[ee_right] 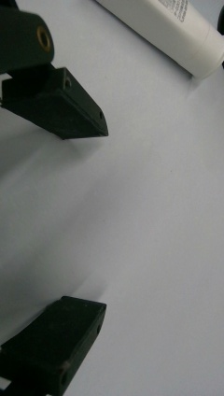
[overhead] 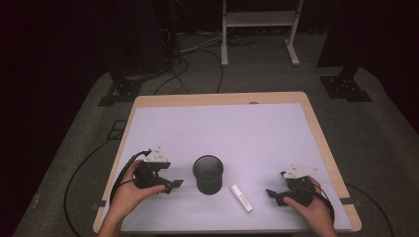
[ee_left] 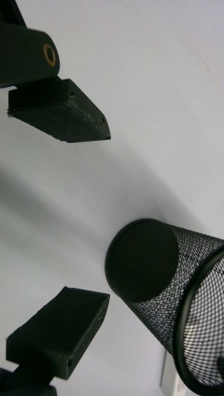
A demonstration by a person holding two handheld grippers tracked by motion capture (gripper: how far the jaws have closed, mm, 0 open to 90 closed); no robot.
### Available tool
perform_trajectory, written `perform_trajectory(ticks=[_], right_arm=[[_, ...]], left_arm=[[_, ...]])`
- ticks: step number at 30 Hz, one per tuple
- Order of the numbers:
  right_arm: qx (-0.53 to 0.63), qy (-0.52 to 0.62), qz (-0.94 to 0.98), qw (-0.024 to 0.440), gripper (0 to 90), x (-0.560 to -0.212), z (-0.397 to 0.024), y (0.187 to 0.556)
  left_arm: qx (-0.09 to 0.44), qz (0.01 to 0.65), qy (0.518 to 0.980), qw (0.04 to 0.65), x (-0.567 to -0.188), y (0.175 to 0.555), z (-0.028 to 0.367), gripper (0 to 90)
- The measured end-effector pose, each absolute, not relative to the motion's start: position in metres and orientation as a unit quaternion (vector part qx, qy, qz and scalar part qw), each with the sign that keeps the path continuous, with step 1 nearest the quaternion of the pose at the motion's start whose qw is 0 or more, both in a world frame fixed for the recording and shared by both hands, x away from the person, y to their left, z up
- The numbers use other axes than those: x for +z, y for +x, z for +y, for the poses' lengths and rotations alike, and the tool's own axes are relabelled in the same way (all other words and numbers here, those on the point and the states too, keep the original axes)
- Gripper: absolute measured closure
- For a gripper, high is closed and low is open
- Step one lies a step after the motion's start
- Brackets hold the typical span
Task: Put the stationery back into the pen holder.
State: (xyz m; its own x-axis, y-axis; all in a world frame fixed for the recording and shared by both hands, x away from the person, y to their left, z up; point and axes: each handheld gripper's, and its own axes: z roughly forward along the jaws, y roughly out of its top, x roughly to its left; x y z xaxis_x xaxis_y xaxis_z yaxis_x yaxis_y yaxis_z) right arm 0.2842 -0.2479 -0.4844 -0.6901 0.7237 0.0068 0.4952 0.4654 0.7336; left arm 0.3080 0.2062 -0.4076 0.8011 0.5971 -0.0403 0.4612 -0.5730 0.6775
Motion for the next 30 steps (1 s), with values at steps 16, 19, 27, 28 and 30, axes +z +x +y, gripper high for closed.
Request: perform_trajectory(ticks=[16, 19, 27, 28, 30], right_arm=[[0.368, 0.362, 0.842, 0.155, 12.0, -0.484, -0.248, 0.284], [0.368, 0.362, 0.842, 0.155, 12.0, -0.484, -0.248, 0.284], [0.368, 0.362, 0.843, 0.154, 12.0, -0.484, -0.248, 0.284], [0.368, 0.362, 0.842, 0.154, 12.0, -0.484, -0.248, 0.284], [0.368, 0.362, 0.843, 0.154, 12.0, -0.484, -0.248, 0.284]], left_arm=[[0.121, 0.325, 0.876, 0.334, -0.44, 0.296, 0.223, 9.2], [0.121, 0.327, 0.878, 0.33, -0.447, 0.295, 0.224, 9.2], [0.146, 0.331, 0.873, 0.326, -0.464, 0.292, 0.227, 9.2], [0.15, 0.333, 0.873, 0.324, -0.465, 0.292, 0.226, 9.2], [0.154, 0.333, 0.873, 0.321, -0.468, 0.293, 0.225, 7.9]])
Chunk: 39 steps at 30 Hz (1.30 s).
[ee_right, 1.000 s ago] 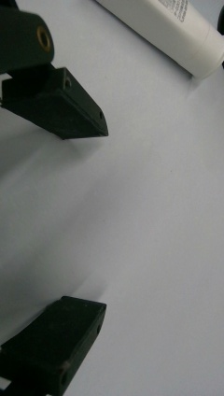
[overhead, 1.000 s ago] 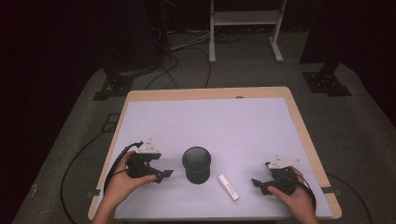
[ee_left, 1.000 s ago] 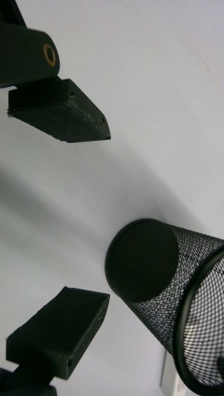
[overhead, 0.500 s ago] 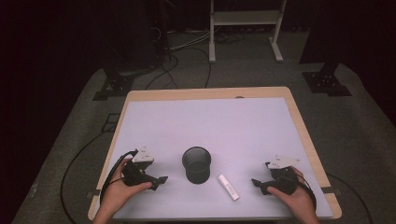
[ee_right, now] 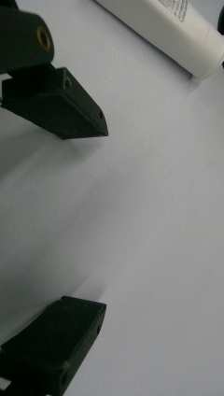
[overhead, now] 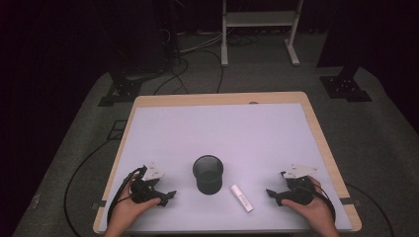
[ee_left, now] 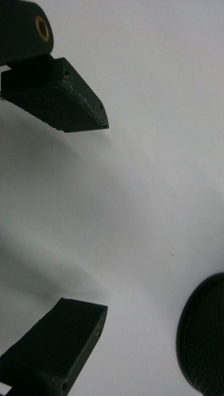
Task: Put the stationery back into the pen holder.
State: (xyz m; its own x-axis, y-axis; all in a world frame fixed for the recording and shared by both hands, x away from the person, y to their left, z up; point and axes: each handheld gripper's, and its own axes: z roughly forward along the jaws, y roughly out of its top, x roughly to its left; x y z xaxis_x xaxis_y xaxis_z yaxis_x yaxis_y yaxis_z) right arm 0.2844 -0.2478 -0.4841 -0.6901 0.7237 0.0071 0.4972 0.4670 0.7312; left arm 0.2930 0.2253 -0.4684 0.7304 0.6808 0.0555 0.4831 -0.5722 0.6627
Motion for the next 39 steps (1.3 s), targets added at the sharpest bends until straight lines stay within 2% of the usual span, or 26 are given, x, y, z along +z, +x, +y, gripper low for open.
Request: perform_trajectory(ticks=[7, 13, 39], right_arm=[[0.367, 0.364, 0.842, 0.155, 12.9, -0.484, -0.247, 0.284], [0.373, 0.36, 0.841, 0.153, 13.4, -0.481, -0.244, 0.28], [0.41, 0.331, 0.842, 0.115, 13.7, -0.463, -0.218, 0.256]], left_arm=[[0.146, 0.348, 0.864, 0.334, -0.476, 0.295, 0.229, 2.1], [0.151, 0.344, 0.857, 0.353, -0.48, 0.293, 0.232, 1.4], [0.151, 0.345, 0.857, 0.353, -0.48, 0.293, 0.233, 1.4]])
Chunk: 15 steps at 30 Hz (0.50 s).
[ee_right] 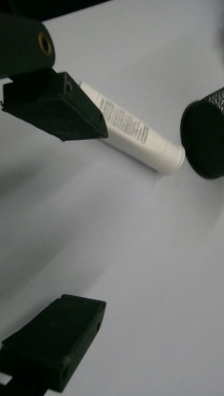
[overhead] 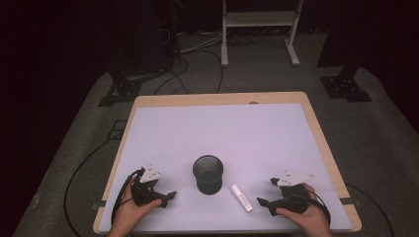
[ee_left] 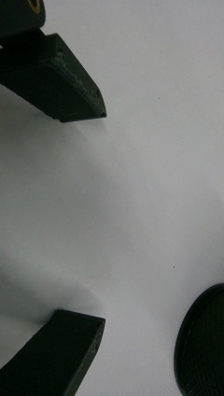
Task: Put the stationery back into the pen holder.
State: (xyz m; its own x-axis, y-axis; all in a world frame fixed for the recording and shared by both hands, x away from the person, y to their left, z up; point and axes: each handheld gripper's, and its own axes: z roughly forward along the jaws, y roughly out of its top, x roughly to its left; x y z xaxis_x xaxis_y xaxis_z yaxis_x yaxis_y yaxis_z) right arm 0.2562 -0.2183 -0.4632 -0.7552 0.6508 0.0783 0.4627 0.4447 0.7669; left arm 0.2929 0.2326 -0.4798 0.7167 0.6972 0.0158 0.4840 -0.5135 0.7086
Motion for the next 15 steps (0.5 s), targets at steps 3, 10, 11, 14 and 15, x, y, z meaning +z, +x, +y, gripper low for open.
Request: perform_trajectory(ticks=[3, 10, 11, 14, 15], right_arm=[[0.413, 0.326, 0.843, 0.111, 13.7, -0.462, -0.212, 0.254], [0.415, 0.312, 0.849, 0.102, 13.7, -0.46, -0.198, 0.249], [0.415, 0.31, 0.85, 0.101, 13.7, -0.46, -0.196, 0.249], [0.413, 0.305, 0.853, 0.097, 13.7, -0.461, -0.19, 0.248], [0.412, 0.302, 0.854, 0.098, 13.7, -0.462, -0.188, 0.247]], left_arm=[[0.151, 0.345, 0.857, 0.353, -0.48, 0.293, 0.233, 1.4], [0.15, 0.345, 0.856, 0.353, -0.48, 0.293, 0.233, 1.4], [0.15, 0.345, 0.857, 0.353, -0.48, 0.293, 0.233, 1.4], [0.15, 0.345, 0.857, 0.353, -0.48, 0.293, 0.233, 1.4], [0.15, 0.345, 0.857, 0.353, -0.48, 0.293, 0.233, 1.4]])
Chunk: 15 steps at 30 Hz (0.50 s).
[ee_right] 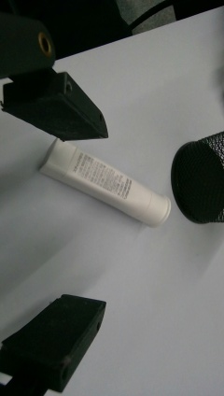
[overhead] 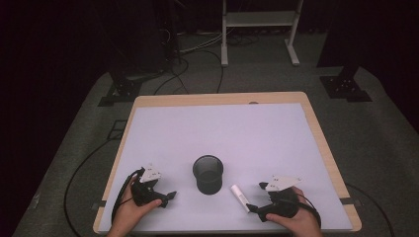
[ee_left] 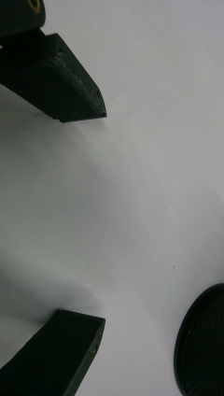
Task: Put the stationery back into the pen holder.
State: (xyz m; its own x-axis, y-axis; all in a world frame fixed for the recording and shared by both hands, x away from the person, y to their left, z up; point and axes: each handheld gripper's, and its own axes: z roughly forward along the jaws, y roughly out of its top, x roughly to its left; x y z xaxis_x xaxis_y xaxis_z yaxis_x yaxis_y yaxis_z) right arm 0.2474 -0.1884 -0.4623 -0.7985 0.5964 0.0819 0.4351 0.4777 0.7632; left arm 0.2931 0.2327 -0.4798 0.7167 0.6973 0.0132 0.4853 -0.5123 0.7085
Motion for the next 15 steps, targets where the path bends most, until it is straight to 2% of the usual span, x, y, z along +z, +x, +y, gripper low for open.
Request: perform_trajectory(ticks=[12, 15], right_arm=[[0.396, 0.286, 0.867, 0.096, 15.9, -0.471, -0.171, 0.244], [0.393, 0.283, 0.869, 0.097, 20.4, -0.473, -0.168, 0.243]], left_arm=[[0.15, 0.345, 0.857, 0.353, -0.48, 0.293, 0.233, 1.4], [0.15, 0.345, 0.857, 0.353, -0.48, 0.293, 0.233, 1.4]])
